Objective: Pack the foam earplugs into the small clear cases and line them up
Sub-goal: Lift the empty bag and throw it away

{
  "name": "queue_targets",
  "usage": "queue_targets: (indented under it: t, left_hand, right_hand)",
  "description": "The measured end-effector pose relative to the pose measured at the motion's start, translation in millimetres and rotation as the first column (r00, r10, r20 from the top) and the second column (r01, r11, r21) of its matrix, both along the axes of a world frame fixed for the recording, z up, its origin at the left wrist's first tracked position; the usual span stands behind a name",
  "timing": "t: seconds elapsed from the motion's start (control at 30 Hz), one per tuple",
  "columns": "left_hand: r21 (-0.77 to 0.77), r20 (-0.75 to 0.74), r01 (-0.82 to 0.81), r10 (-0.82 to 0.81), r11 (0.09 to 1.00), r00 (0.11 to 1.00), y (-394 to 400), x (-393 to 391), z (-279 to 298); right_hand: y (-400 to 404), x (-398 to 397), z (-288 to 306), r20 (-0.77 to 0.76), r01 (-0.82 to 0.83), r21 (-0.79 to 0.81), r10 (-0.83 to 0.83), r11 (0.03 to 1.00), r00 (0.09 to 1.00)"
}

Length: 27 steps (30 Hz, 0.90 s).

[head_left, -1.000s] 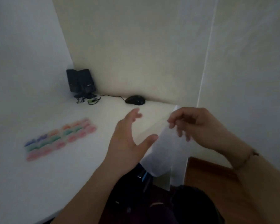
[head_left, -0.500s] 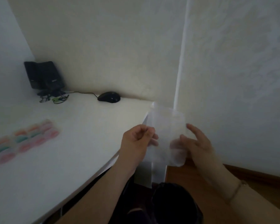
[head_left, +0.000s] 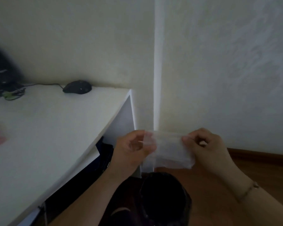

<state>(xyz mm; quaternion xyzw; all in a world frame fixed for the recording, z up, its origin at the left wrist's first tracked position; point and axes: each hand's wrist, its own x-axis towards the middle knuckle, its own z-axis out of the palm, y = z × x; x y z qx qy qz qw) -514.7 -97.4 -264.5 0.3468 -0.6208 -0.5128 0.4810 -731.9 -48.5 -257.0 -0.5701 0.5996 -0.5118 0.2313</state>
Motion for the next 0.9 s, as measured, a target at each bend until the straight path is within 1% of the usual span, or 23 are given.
queue_targets:
  t: [0.03, 0.07, 0.1, 0.13, 0.17, 0.23, 0.3, 0.33, 0.37, 0.4, 0.43, 0.5, 0.53, 0.57, 0.6, 0.63, 0.67, 0.7, 0.73, 0.77, 0.8, 0.83, 0.9]
  left_hand:
    - [0.088, -0.021, 0.014, -0.012, 0.996, 1.0, 0, -6, -3]
    - [0.147, -0.02, 0.007, -0.004, 0.989, 1.0, -2, -12, -8]
    - [0.188, -0.004, -0.015, 0.016, 0.982, 1.0, -4, -18, -13]
    - [0.217, 0.02, -0.038, 0.034, 0.975, 0.999, -6, -23, -17]
    - [0.244, 0.051, -0.055, 0.044, 0.968, 0.998, -9, -27, -25]
    - [0.354, 0.084, -0.018, -0.012, 0.935, 0.996, -17, -29, -41]
    - [0.505, 0.05, 0.133, -0.183, 0.853, 0.982, -28, -25, -56]
    - [0.554, 0.026, 0.205, -0.264, 0.807, 0.964, -33, -24, -62]
    - [0.586, 0.011, 0.238, -0.302, 0.774, 0.953, -38, -23, -69]
    - [0.617, -0.001, 0.224, -0.284, 0.754, 0.959, -43, -23, -76]
    - [0.651, -0.027, 0.192, -0.231, 0.734, 0.973, -48, -21, -85]
    - [0.733, -0.113, 0.179, -0.143, 0.656, 0.983, -59, -20, -102]
    - [0.762, -0.138, 0.2, -0.148, 0.616, 0.979, -63, -20, -108]
    - [0.784, -0.123, 0.218, -0.199, 0.581, 0.972, -66, -20, -114]
    - [0.804, -0.086, 0.233, -0.281, 0.547, 0.956, -69, -20, -120]
    - [0.816, -0.039, 0.235, -0.355, 0.528, 0.934, -72, -20, -128]
    - [0.816, 0.005, 0.23, -0.404, 0.531, 0.915, -74, -23, -136]
    - [0.803, 0.054, 0.215, -0.428, 0.556, 0.902, -76, -26, -145]
    - [0.78, 0.099, 0.203, -0.437, 0.592, 0.894, -78, -29, -153]
    - [0.758, 0.127, 0.195, -0.435, 0.622, 0.892, -79, -33, -160]
    - [0.747, 0.137, 0.186, -0.422, 0.638, 0.896, -81, -35, -166]
    - [0.741, 0.147, 0.171, -0.405, 0.65, 0.903, -82, -37, -172]
    - [0.743, 0.185, 0.125, -0.381, 0.657, 0.906, -88, -40, -185]
  right_hand:
    - [0, -3, -3, 0.086, -0.047, 0.016, 0.045, 0.999, 0.995]
    - [1, -5, -8, 0.204, -0.138, 0.077, 0.12, 0.987, 0.972]
    - [1, -7, -15, 0.33, -0.25, 0.142, 0.193, 0.958, 0.924]
    - [2, -9, -23, 0.421, -0.337, 0.185, 0.236, 0.923, 0.876]
    - [2, -11, -33, 0.471, -0.378, 0.203, 0.248, 0.903, 0.847]
    - [3, -14, -52, 0.493, -0.353, 0.216, 0.21, 0.91, 0.844]
    - [3, -17, -69, 0.519, -0.317, 0.237, 0.156, 0.918, 0.84]
    - [3, -19, -76, 0.546, -0.309, 0.249, 0.13, 0.918, 0.827]
    - [3, -21, -84, 0.59, -0.308, 0.255, 0.106, 0.917, 0.801]
    - [2, -23, -91, 0.656, -0.312, 0.259, 0.07, 0.914, 0.751]
    - [1, -25, -99, 0.744, -0.324, 0.262, 0.024, 0.909, 0.668]
    - [-2, -31, -117, 0.884, -0.373, 0.243, -0.046, 0.895, 0.466]
    - [-3, -33, -126, 0.918, -0.396, 0.221, -0.053, 0.891, 0.393]
    - [-4, -34, -135, 0.93, -0.424, 0.208, -0.043, 0.881, 0.366]
    - [-6, -33, -144, 0.918, -0.443, 0.232, -0.044, 0.866, 0.394]
    - [-8, -32, -154, 0.863, -0.439, 0.3, -0.046, 0.847, 0.503]
    - [-9, -31, -162, 0.739, -0.389, 0.391, -0.032, 0.834, 0.673]
    - [-10, -30, -170, 0.575, -0.314, 0.447, 0.0, 0.838, 0.818]
    - [-11, -28, -176, 0.451, -0.273, 0.47, 0.037, 0.839, 0.892]
    - [-11, -26, -185, 0.42, -0.264, 0.477, 0.047, 0.838, 0.907]
    - [-10, -24, -193, 0.451, -0.268, 0.471, 0.031, 0.84, 0.892]
    - [-8, -21, -202, 0.508, -0.269, 0.466, -0.006, 0.843, 0.861]
    - [-5, -17, -221, 0.645, -0.278, 0.46, -0.102, 0.843, 0.758]
